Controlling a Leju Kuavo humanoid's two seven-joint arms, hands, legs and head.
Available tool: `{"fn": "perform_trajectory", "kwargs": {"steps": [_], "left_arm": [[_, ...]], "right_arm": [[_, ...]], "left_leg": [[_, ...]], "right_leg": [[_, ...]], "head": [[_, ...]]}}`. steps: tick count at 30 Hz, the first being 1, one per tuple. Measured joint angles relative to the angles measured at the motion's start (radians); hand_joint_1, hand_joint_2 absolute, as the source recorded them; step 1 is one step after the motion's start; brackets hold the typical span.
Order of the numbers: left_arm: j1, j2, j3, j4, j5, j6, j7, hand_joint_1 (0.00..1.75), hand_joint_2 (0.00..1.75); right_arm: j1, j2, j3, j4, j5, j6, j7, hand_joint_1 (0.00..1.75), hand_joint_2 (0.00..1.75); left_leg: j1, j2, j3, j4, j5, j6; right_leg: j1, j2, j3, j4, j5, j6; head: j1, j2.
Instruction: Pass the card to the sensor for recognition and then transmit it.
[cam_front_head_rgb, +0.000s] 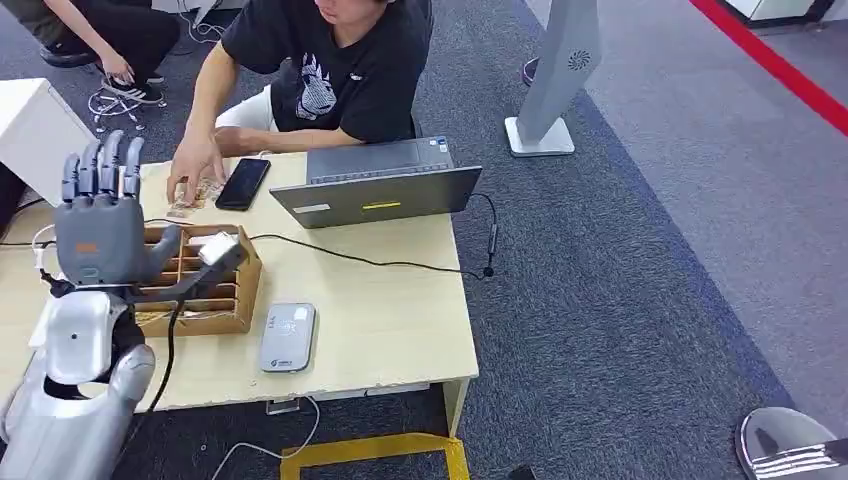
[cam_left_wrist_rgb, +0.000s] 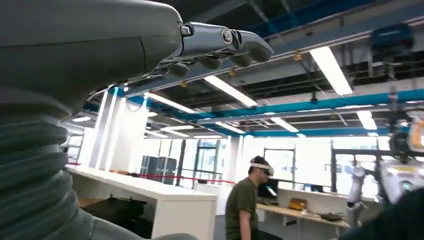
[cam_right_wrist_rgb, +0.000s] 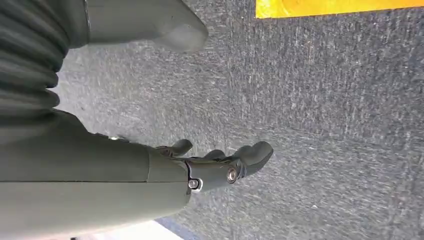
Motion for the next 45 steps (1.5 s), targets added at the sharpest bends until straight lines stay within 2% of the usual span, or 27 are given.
{"fn": "perform_trajectory", "kwargs": {"steps": [3, 6, 7, 14, 21, 24, 29, 35, 45], "left_arm": [[0.034, 0.0, -0.08, -0.068, 0.016, -0.072, 0.005, 0.0, 1.75], [0.065, 0.017, -0.143, -0.12, 0.099, -0.181, 0.002, 0.0, 1.75], [0.078, 0.028, -0.157, -0.131, 0.118, -0.196, 0.002, 0.0, 1.75], [0.158, 0.111, -0.219, -0.175, 0.175, -0.211, 0.008, 0.0, 1.75], [0.233, 0.175, -0.22, -0.175, 0.214, -0.207, 0.065, 0.0, 1.75], [0.256, 0.193, -0.198, -0.17, 0.204, -0.202, 0.103, 0.0, 1.75], [0.283, 0.208, -0.138, -0.151, 0.185, -0.191, 0.131, 0.0, 1.75], [0.309, 0.208, -0.056, -0.114, 0.144, -0.159, 0.168, 0.0, 1.75], [0.324, 0.19, 0.071, -0.039, 0.165, -0.117, 0.158, 0.0, 1.75]], "right_arm": [[0.005, 0.0, -0.014, 0.0, -0.011, 0.0, -0.006, 0.0, 1.75], [0.011, 0.0, -0.032, 0.001, -0.028, -0.003, -0.008, 0.0, 1.75], [0.013, 0.0, -0.037, 0.001, -0.032, -0.003, -0.01, 0.0, 1.75], [0.025, -0.003, -0.069, 0.005, -0.049, -0.003, -0.017, 0.0, 1.75], [0.031, -0.005, -0.085, 0.007, -0.055, -0.006, -0.018, 0.0, 1.75], [0.032, -0.005, -0.091, 0.009, -0.055, -0.011, -0.018, 0.0, 1.75], [0.033, -0.005, -0.094, 0.01, -0.052, -0.014, -0.018, 0.0, 1.75], [0.032, -0.005, -0.094, 0.01, -0.041, -0.016, -0.017, 0.0, 1.75], [0.031, -0.005, -0.094, 0.01, -0.021, -0.017, -0.016, 0.0, 1.75]], "left_leg": [[0.0, 0.0, 0.0, 0.0, 0.0, 0.0], [0.0, 0.0, 0.0, 0.0, 0.0, 0.0], [0.0, 0.001, 0.0, -0.001, 0.0, 0.0], [0.001, 0.001, 0.0, -0.001, 0.0, 0.0], [0.0, 0.001, -0.001, -0.001, 0.0, 0.0], [0.0, 0.001, -0.001, -0.001, 0.0, 0.0], [0.0, 0.001, -0.001, -0.001, 0.0, 0.0], [0.001, 0.001, -0.001, -0.001, 0.0, 0.0], [0.0, 0.001, -0.001, -0.001, 0.0, 0.0]], "right_leg": [[0.0, 0.0, 0.0, 0.0, 0.0, 0.0], [0.0, 0.0, 0.0, 0.0, 0.0, 0.0], [0.0, 0.0, -0.001, 0.0, 0.0, 0.0], [0.0, 0.001, -0.001, 0.001, 0.0, 0.0], [0.0, 0.001, -0.001, 0.0, 0.0, 0.0], [0.0, 0.001, -0.001, 0.0, 0.0, 0.0], [0.0, 0.001, -0.001, 0.0, 0.0, 0.0], [0.0, 0.001, -0.001, 0.0, 0.0, 0.0], [0.0, 0.001, -0.001, 0.0, 0.0, 0.0]], "head": [[-0.001, 0.0], [-0.001, 0.0], [-0.001, 0.0], [-0.001, 0.0], [-0.001, 0.0], [-0.001, 0.0], [-0.001, 0.0], [-0.001, 0.0], [-0.001, 0.0]]}}
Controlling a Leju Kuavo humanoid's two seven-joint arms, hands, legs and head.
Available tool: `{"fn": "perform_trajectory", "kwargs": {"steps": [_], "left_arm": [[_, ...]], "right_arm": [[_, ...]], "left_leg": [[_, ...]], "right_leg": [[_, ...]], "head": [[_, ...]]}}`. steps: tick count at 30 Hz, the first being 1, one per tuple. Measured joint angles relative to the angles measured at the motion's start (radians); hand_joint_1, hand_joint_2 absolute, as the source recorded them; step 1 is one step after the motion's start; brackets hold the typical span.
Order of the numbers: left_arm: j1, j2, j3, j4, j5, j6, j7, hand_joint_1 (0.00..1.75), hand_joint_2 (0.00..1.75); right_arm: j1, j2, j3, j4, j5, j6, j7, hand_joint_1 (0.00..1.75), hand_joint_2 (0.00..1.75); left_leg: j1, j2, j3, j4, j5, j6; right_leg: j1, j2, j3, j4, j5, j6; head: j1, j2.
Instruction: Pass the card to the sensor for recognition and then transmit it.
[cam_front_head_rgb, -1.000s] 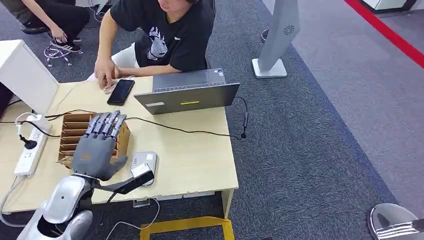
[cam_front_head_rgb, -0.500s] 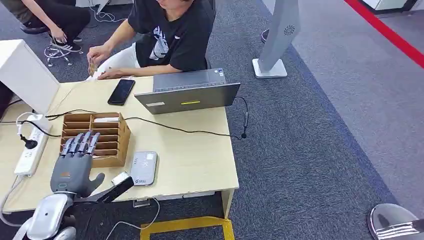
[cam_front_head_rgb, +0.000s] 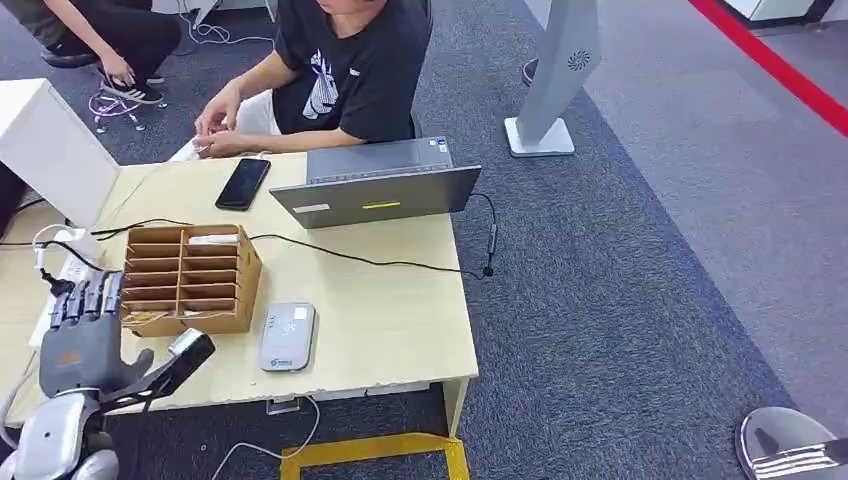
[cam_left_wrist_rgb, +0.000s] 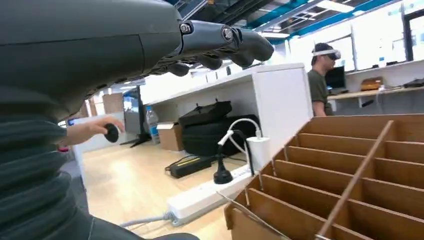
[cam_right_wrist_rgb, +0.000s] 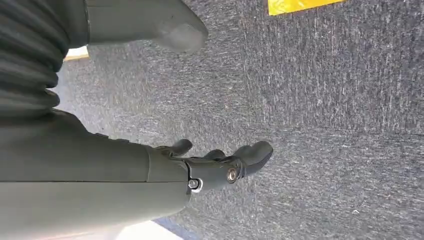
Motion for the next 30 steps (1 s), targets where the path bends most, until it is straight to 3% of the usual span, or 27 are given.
{"fn": "perform_trajectory", "kwargs": {"steps": [7, 16, 30], "left_arm": [[0.004, -0.015, 0.03, 0.028, 0.006, 0.002, -0.007, 0.0, 1.75], [-0.005, -0.069, 0.05, 0.084, 0.014, 0.09, -0.126, 0.0, 1.75], [-0.034, -0.163, 0.049, 0.14, 0.023, 0.108, -0.164, 0.0, 1.75]], "right_arm": [[0.0, 0.0, 0.0, 0.0, 0.002, 0.0, 0.0, 0.0, 1.75], [-0.007, 0.0, 0.0, 0.0, 0.025, 0.002, 0.006, 0.0, 1.75], [-0.018, 0.0, 0.002, -0.001, 0.043, 0.002, 0.0, 0.0, 1.75]], "left_leg": [[0.0, 0.0, 0.0, 0.0, 0.0, 0.0], [0.0, 0.0, 0.0, 0.0, 0.0, 0.0], [0.0, 0.0, 0.0, 0.001, 0.0, 0.0]], "right_leg": [[0.0, 0.0, 0.0, 0.0, 0.0, 0.0], [0.0, 0.0, 0.0, 0.0, 0.0, 0.0], [0.0, 0.0, 0.0, 0.0, 0.0, 0.0]], "head": [[0.0, 0.0], [0.0, 0.0], [0.0, 0.0]]}}
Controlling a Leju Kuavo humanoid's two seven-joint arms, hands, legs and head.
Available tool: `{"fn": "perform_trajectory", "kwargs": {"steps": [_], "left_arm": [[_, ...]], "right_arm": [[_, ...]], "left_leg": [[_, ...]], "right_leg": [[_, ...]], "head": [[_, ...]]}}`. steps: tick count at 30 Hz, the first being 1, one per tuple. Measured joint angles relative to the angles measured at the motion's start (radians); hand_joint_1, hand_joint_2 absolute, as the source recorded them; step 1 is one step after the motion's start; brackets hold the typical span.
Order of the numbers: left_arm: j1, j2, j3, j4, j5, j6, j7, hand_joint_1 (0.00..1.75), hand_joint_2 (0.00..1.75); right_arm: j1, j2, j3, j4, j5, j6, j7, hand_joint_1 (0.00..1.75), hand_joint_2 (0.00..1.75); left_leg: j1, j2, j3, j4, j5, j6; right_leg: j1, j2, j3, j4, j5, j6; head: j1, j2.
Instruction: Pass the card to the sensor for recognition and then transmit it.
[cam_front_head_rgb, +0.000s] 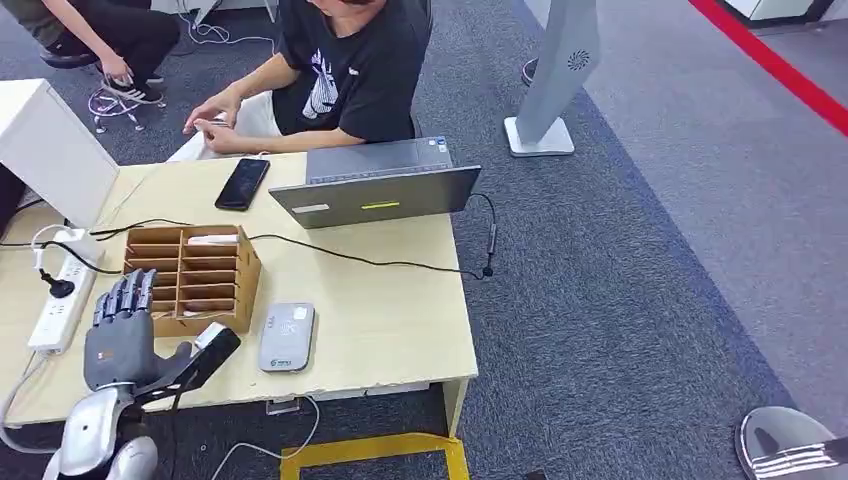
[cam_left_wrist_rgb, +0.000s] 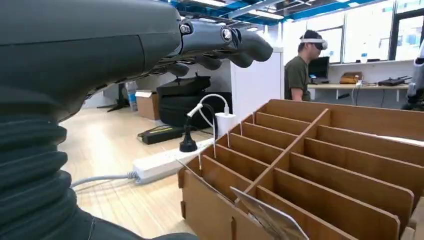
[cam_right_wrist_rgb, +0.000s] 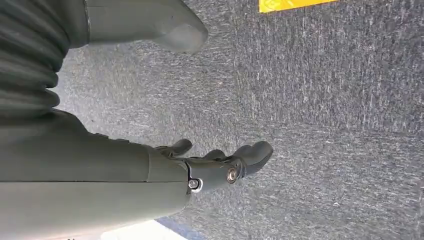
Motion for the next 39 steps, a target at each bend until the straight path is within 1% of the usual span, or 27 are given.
{"fn": "perform_trajectory", "kwargs": {"steps": [7, 31, 39], "left_arm": [[-0.008, -0.014, 0.0, 0.021, 0.0, 0.002, 0.0, 0.0, 1.75], [-0.03, -0.029, 0.0, 0.101, 0.013, 0.002, 0.008, 0.0, 1.75], [-0.03, -0.039, 0.0, 0.12, 0.015, 0.008, -0.002, 0.0, 1.75]], "right_arm": [[0.0, 0.0, 0.0, 0.0, 0.0, 0.0, 0.0, 0.0, 1.75], [-0.001, 0.0, 0.0, -0.005, 0.007, -0.001, -0.002, 0.0, 1.75], [-0.001, 0.0, 0.0, -0.007, 0.014, -0.001, -0.005, 0.0, 1.75]], "left_leg": [[0.0, 0.0, 0.0, 0.0, 0.0, 0.0], [0.0, 0.0, 0.0, 0.0, 0.0, 0.0], [0.0, 0.0, 0.0, 0.0, 0.0, 0.0]], "right_leg": [[0.0, 0.0, 0.0, 0.0, 0.0, 0.0], [0.0, 0.0, 0.0, 0.0, 0.0, 0.0], [0.0, 0.0, 0.0, 0.0, 0.0, 0.0]], "head": [[0.0, 0.0], [0.0, 0.0], [0.0, 0.0]]}}
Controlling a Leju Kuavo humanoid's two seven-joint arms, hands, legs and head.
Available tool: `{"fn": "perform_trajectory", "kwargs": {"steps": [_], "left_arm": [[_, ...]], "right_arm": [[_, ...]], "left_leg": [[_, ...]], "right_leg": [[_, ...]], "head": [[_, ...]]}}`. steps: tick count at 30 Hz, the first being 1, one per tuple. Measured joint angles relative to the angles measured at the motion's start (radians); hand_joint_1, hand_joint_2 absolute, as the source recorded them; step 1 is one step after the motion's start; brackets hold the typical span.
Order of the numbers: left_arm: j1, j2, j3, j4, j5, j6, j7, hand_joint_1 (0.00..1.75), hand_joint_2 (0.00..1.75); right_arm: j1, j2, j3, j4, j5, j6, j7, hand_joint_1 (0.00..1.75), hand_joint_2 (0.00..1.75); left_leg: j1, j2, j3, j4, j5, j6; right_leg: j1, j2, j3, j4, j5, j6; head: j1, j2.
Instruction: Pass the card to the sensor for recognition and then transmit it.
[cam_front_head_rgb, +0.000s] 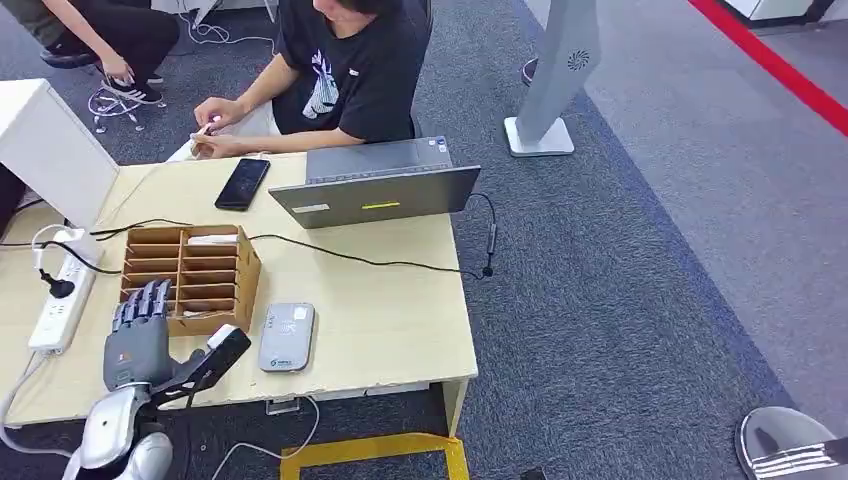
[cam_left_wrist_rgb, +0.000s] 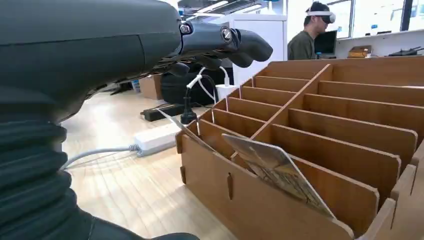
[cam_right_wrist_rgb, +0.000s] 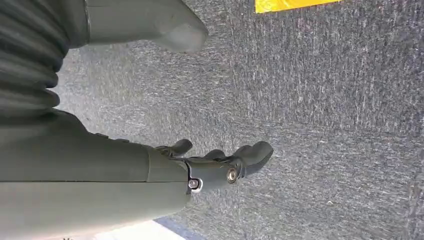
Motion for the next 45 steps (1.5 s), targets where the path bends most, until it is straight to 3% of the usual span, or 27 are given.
{"fn": "perform_trajectory", "kwargs": {"steps": [18, 19, 20, 21, 45], "left_arm": [[-0.002, -0.027, 0.0, 0.032, 0.003, 0.008, -0.01, 0.0, 1.75], [-0.002, -0.027, 0.0, 0.032, 0.003, 0.008, -0.01, 0.19, 1.75], [-0.002, -0.027, 0.0, 0.032, 0.002, 0.008, -0.01, 1.59, 1.75], [-0.002, -0.027, 0.0, 0.033, 0.003, 0.008, -0.01, 1.75, 1.75], [0.004, -0.046, -0.021, 0.034, -0.04, 0.018, -0.017, 1.75, 1.75]], "right_arm": [[0.0, 0.0, 0.0, 0.0, 0.003, 0.0, -0.007, 0.0, 1.75], [0.0, 0.0, 0.0, 0.0, 0.003, 0.0, -0.007, 0.0, 1.75], [0.0, 0.0, 0.0, 0.0, 0.003, 0.0, -0.007, 0.0, 1.75], [0.0, 0.0, 0.0, 0.0, 0.003, 0.0, -0.007, 0.0, 1.75], [0.006, 0.0, -0.006, 0.0, -0.015, -0.005, -0.017, 0.0, 1.75]], "left_leg": [[0.0, 0.0, 0.0, 0.0, 0.0, 0.0], [0.0, 0.0, 0.0, 0.0, 0.0, 0.0], [0.0, 0.0, 0.0, 0.0, 0.0, 0.0], [0.0, 0.0, 0.0, 0.0, 0.0, 0.0], [0.0, 0.0, 0.0, 0.0, 0.0, 0.0]], "right_leg": [[0.0, 0.0, 0.0, 0.0, 0.0, 0.0], [0.0, 0.0, 0.0, 0.0, 0.0, 0.0], [0.0, 0.0, 0.0, 0.0, 0.0, 0.0], [0.0, 0.0, 0.0, 0.0, 0.0, 0.0], [0.0, 0.0, 0.0, 0.0, 0.0, 0.0]], "head": [[0.0, 0.0], [0.0, 0.0], [0.0, 0.0], [0.0, 0.0], [0.0, 0.0]]}}
